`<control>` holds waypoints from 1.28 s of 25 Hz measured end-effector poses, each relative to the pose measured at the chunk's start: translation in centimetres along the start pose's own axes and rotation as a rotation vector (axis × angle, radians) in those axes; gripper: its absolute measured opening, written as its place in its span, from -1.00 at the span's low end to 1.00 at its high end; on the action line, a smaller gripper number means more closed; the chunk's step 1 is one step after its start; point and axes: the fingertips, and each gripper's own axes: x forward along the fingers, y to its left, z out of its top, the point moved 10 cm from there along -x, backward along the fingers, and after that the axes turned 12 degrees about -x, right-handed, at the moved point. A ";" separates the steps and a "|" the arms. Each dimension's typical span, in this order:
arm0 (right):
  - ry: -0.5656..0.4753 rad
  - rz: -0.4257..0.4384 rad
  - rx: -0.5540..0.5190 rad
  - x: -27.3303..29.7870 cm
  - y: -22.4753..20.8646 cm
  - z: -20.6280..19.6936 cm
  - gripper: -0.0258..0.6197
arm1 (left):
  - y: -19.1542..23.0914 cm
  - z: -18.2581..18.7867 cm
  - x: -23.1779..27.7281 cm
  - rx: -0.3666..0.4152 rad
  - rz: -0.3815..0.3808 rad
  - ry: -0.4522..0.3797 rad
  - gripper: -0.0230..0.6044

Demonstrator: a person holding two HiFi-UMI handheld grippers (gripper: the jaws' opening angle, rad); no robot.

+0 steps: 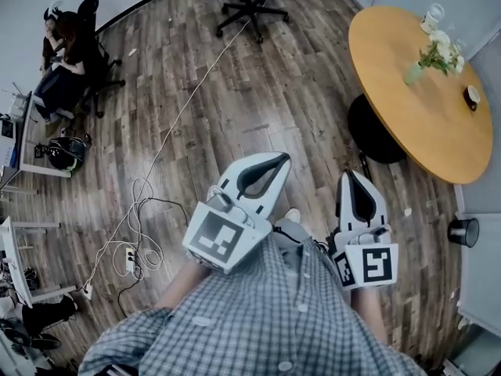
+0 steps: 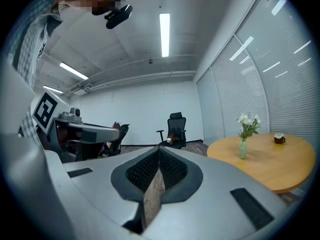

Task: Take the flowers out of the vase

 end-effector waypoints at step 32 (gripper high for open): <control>0.031 -0.075 0.004 6.0 -10.5 -2.4 -0.89 | 2.3 1.4 13.6 -0.025 -0.057 -0.020 -0.91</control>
